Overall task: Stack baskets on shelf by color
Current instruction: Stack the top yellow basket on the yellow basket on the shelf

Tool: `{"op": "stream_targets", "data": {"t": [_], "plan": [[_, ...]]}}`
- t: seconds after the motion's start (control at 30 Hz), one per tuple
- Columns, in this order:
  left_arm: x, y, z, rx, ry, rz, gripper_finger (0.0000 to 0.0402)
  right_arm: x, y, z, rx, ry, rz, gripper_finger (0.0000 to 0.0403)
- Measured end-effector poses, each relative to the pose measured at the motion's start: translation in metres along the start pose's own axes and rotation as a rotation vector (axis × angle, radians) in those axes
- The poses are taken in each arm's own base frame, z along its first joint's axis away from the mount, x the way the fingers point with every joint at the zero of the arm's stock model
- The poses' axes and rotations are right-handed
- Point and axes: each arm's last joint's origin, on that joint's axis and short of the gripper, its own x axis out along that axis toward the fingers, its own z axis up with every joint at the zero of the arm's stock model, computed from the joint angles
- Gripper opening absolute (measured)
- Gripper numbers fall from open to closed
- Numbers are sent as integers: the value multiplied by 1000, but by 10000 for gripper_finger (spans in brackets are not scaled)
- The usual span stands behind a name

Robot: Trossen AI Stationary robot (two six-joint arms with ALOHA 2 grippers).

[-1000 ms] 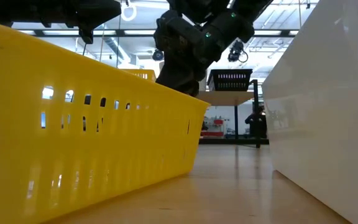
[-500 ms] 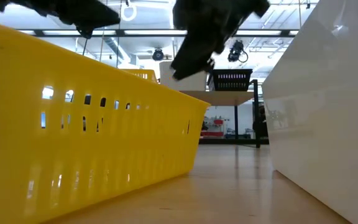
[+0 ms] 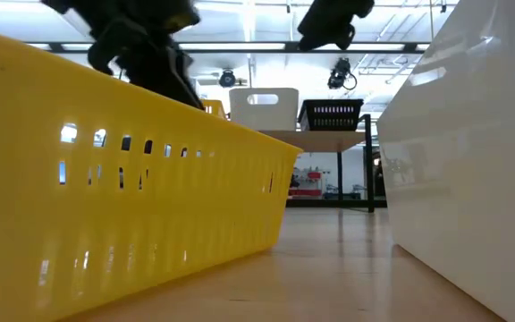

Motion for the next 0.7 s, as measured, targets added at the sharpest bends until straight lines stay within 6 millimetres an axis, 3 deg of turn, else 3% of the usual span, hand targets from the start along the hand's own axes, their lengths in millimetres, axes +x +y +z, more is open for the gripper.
{"op": "stream_targets", "data": {"t": [0.3,0.47,0.7], "plan": [[18,-6,32,44,105,-246,106,-8,8,-13,-85,87,10,181],[24,-3,42,32,147,-223,153,-8,10,-23,-122,174,7,181],[53,4,27,-51,264,-197,232,-7,10,-25,-189,185,0,181]]}}
